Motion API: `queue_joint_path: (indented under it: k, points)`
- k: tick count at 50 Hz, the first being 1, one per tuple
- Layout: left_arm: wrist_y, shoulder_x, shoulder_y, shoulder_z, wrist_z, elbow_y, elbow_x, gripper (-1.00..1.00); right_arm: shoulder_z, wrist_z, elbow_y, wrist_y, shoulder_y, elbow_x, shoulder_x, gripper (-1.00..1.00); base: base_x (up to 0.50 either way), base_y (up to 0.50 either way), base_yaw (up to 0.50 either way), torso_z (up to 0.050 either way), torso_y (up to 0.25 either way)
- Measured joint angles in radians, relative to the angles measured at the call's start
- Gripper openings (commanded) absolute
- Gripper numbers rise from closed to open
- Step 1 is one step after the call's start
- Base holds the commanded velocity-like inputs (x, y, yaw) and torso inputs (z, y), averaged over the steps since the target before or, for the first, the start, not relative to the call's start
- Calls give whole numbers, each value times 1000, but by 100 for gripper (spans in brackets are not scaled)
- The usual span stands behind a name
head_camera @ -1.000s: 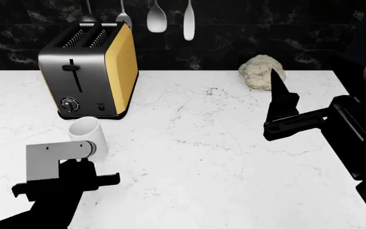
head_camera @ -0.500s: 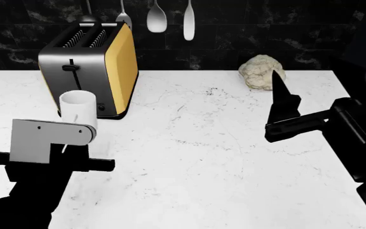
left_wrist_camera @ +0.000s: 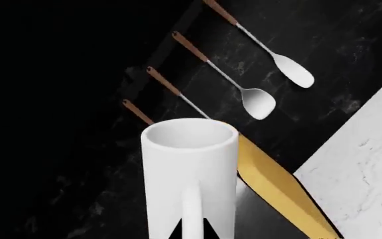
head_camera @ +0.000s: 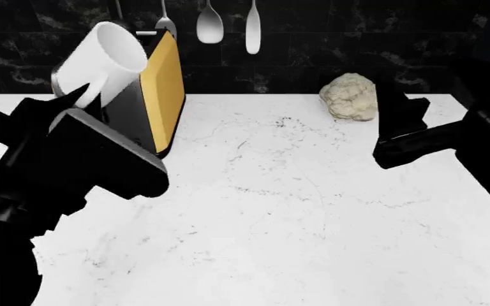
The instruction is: A wet mug is on the counter and needs to be dried. Pick it up and place it upside down in the open cabinet.
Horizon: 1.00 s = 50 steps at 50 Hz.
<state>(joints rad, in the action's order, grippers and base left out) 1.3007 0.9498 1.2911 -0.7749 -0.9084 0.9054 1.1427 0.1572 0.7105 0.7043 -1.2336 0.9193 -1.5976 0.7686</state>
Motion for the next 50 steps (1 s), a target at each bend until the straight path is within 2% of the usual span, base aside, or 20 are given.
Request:
queue_joint_path:
  k: [5, 11, 21, 28, 32, 36, 42, 50]
  points:
    - [20, 29, 154, -215, 95, 39, -191, -100, -8, -55, -77, -3, 44, -36, 16, 100, 0, 0, 0, 0, 0]
    - [-15, 67, 371, -582, 208, 68, -502, -100, -48, -113, -190, -21, 132, -82, 29, 100, 0, 0, 0, 0, 2]
    - [-166, 114, 715, -1197, 368, -27, -1048, -100, -151, -186, -388, -85, 312, -159, 39, 100, 0, 0, 0, 0, 0]
    - [-285, 125, 880, -1501, 454, -123, -1392, -100, -225, -223, -529, -139, 434, -209, 51, 100, 0, 0, 0, 0, 0]
    - [-382, 140, 936, -1595, 508, -184, -1574, -100, -266, -271, -600, -184, 503, -213, 61, 100, 0, 0, 0, 0, 0]
    - [-499, 162, 973, -1638, 544, -250, -1734, -100, -306, -338, -658, -227, 572, -205, 73, 100, 0, 0, 0, 0, 3]
    - [-661, 194, 1003, -1655, 552, -334, -1918, -100, -365, -470, -724, -268, 666, -173, 93, 100, 0, 0, 0, 0, 0]
    - [-804, 230, 1014, -1641, 530, -383, -2063, -100, -438, -643, -796, -290, 757, -139, 110, 100, 0, 0, 0, 0, 0]
